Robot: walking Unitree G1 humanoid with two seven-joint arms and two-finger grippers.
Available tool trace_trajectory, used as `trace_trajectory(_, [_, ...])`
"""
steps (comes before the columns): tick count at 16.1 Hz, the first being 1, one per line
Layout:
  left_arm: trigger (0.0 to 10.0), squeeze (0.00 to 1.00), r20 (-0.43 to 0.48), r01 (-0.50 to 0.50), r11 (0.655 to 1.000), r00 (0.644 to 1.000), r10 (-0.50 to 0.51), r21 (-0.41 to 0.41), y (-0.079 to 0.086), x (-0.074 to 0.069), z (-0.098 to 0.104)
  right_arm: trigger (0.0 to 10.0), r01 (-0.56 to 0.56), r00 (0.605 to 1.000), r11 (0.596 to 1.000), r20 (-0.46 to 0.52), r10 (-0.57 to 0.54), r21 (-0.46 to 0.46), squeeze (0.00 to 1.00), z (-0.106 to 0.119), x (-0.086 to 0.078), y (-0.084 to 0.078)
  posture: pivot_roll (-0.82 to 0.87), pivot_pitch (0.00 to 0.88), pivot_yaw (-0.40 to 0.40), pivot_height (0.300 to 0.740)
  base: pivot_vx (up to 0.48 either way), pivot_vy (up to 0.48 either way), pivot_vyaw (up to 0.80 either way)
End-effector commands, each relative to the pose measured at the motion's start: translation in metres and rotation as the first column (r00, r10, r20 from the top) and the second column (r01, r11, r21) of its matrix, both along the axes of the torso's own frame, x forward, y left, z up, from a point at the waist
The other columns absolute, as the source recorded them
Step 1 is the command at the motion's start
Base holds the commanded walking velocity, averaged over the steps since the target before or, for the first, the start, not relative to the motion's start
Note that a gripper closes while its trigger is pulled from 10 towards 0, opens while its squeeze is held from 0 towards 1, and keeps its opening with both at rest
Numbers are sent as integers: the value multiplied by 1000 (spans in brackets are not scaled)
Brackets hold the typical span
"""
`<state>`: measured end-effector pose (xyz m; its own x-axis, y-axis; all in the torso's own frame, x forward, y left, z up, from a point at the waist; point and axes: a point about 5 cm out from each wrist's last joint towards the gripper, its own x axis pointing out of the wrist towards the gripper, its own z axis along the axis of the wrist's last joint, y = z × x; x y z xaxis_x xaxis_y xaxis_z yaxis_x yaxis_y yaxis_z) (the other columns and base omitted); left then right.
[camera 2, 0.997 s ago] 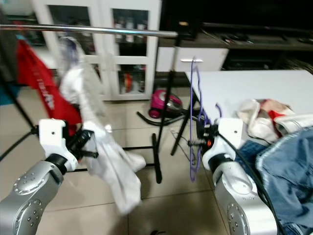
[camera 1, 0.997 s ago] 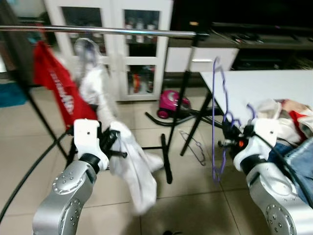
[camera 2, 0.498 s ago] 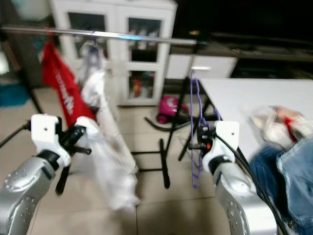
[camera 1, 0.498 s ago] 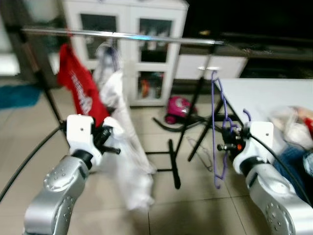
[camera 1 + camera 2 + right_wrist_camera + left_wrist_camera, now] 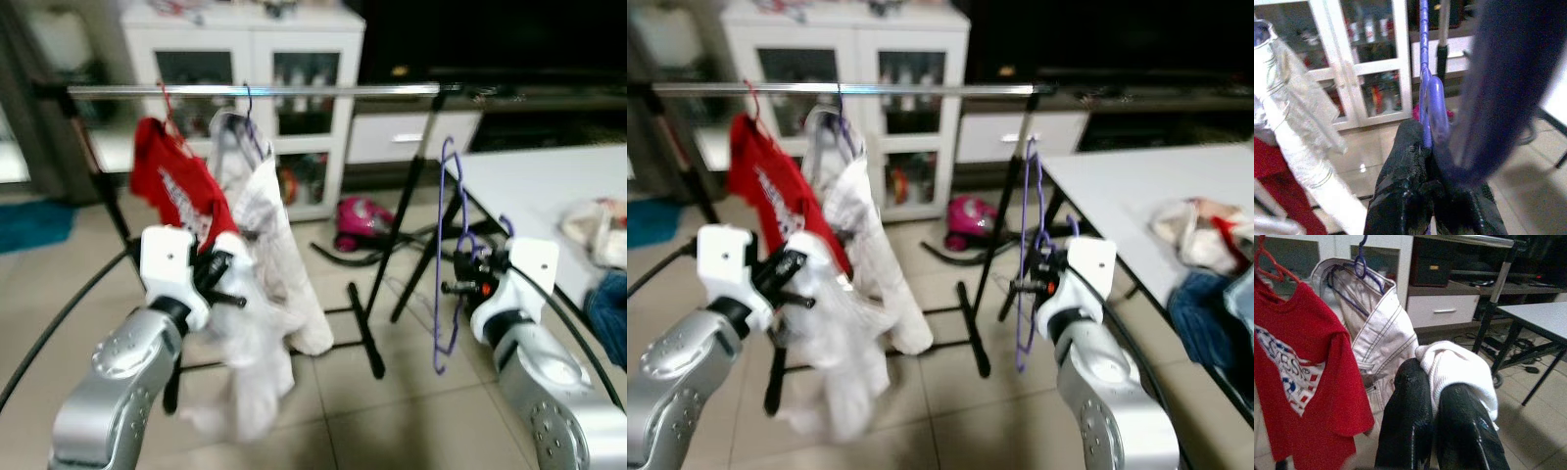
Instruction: Hang hanger
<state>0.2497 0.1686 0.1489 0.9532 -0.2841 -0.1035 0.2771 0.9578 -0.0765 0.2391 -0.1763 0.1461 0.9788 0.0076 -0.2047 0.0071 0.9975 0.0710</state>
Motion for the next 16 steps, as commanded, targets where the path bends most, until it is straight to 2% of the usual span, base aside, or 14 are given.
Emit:
trace_trajectory(1, [10000,0,30,52,998,998,-52,-21,-11,1,6,10000,29,999,1000,13,-29,2,0,3,0,-7,72,0,-24,740,0,0,-756])
trace_trajectory(3, [10000,0,41,65,998,997,-64,-19,-12,1,8,10000,32,999,999,20,-32,-13,0,3,0,-6,71,0,-23,740,0,0,-756])
trace_trajectory(4, [10000,0,43,67,998,997,-66,-13,-13,2,8,10000,44,999,997,16,-44,-57,0,3,-1,-9,71,0,-20,740,0,0,-769])
trace_trajectory(6, [10000,0,42,67,998,997,-67,-9,-13,3,8,10000,54,998,998,17,-54,-35,0,5,-2,-11,68,0,-19,740,0,0,-781])
trace_trajectory(7, [10000,0,39,69,998,997,-69,-4,-14,3,7,10000,70,997,994,24,-68,-84,0,7,-2,-16,64,0,-19,740,0,0,-788])
trace_trajectory(8, [10000,0,38,72,997,997,-72,-4,-15,4,7,10000,74,997,993,39,-71,-92,0,8,-2,-17,61,0,-19,740,0,0,-788])
trace_trajectory(11, [10000,0,40,77,997,996,-77,-6,-17,4,7,10000,94,994,995,57,-92,-31,0,11,0,-15,62,0,-24,740,0,0,-788])
trace_trajectory(16, [10000,0,44,80,997,996,-80,-13,-17,3,6,10000,100,993,994,62,-97,-45,0,10,0,-15,61,0,-28,740,0,0,-763])
